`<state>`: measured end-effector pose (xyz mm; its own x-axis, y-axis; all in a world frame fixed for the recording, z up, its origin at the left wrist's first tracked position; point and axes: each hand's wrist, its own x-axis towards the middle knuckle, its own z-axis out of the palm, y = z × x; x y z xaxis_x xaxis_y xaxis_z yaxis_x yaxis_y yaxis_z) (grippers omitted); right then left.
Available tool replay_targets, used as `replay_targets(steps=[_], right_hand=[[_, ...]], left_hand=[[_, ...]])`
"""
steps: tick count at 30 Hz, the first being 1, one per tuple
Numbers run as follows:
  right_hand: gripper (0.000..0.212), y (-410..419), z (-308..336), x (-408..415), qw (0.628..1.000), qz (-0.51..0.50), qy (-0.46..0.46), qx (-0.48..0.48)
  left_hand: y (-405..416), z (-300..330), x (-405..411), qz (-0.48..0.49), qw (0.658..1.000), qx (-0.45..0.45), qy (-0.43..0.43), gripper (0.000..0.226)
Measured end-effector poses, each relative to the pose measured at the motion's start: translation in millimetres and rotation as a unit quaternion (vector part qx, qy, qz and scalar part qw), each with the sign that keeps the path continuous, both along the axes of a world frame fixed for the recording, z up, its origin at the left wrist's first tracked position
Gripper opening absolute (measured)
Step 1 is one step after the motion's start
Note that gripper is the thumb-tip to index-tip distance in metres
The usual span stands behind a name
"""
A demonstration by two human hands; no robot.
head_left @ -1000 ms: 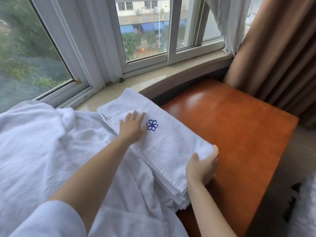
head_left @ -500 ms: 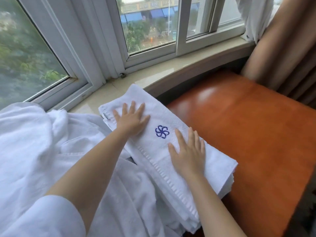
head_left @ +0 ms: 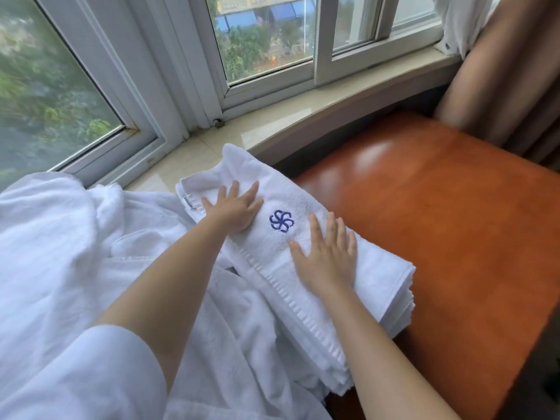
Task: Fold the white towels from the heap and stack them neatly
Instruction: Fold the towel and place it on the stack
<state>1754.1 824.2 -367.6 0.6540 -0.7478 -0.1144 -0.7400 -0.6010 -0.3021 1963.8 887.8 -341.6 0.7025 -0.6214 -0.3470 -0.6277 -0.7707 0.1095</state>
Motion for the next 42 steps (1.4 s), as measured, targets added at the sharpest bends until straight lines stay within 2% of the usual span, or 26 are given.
replay_targets(steps=[4,9,14,21,23,24,27,29,31,33,35,37,38,40,42], right_hand=[[0.07,6.5,17.3,-2.4,1.0,0.019,0.002,0.024],[0.068,37.6,44.5,-15.5,0.992,0.017,-0.021,0.122],[0.068,96.5,68.1,-40.7,0.988,0.0,-0.029,0.152],[0.052,195.5,105.1,-60.6,0.968,-0.025,-0.126,0.214],[0.05,218.8,111.1,-62.7,0.969,-0.016,-0.123,0.213],[0.05,228.8,112.9,-63.9,0.97,-0.006,-0.119,0.213],[0.049,248.3,115.0,-67.6,0.966,0.016,-0.112,0.231],[0.051,253.0,116.6,-67.6,0.962,0.026,-0.118,0.243],[0.051,252.3,119.5,-61.4,0.96,0.04,-0.137,0.242],[0.047,249.3,121.9,-52.0,0.957,0.062,-0.172,0.225],[0.051,246.0,123.4,-42.8,0.95,0.112,-0.21,0.202],[0.066,240.7,123.6,-33.2,0.933,0.177,-0.231,0.211],[0.077,237.8,123.7,-29.4,0.922,0.201,-0.234,0.236],[0.096,231.5,123.6,-21.5,0.903,0.233,-0.251,0.259],[0.103,226.3,123.8,-14.1,0.886,0.26,-0.291,0.249]], left_hand=[[22.2,22.5,-18.0,-0.025,1.0,0.004,-0.005,0.056],[63.2,55.7,-51.8,-0.051,0.998,0.002,-0.038,0.05],[124.1,86.3,-91.7,-0.042,0.996,-0.044,-0.07,0.044],[230.9,117.8,-140.1,-0.061,0.983,-0.094,-0.145,0.043],[257.8,117.6,-146.5,-0.026,0.971,-0.125,-0.2,0.038],[269.1,116.8,-149.3,0.021,0.967,-0.142,-0.211,0.036],[292.2,117.5,-153.6,0.189,0.957,-0.178,-0.132,0.047],[296.5,114.9,-150.2,0.179,0.963,-0.164,-0.118,0.037],[298.6,114.4,-145.3,0.139,0.969,-0.141,-0.151,0.025],[299.3,115.0,-139.8,0.115,0.966,-0.131,-0.188,0.024],[299.4,117.1,-135.1,0.111,0.958,-0.179,-0.195,0.025],[300.4,127.3,-133.5,0.122,0.937,-0.302,-0.128,0.022],[301.4,134.0,-134.3,0.123,0.919,-0.364,-0.093,0.021],[302.5,151.2,-141.4,0.123,0.881,-0.448,-0.089,0.03],[299.3,166.5,-154.5,0.122,0.844,-0.517,-0.079,0.031]])
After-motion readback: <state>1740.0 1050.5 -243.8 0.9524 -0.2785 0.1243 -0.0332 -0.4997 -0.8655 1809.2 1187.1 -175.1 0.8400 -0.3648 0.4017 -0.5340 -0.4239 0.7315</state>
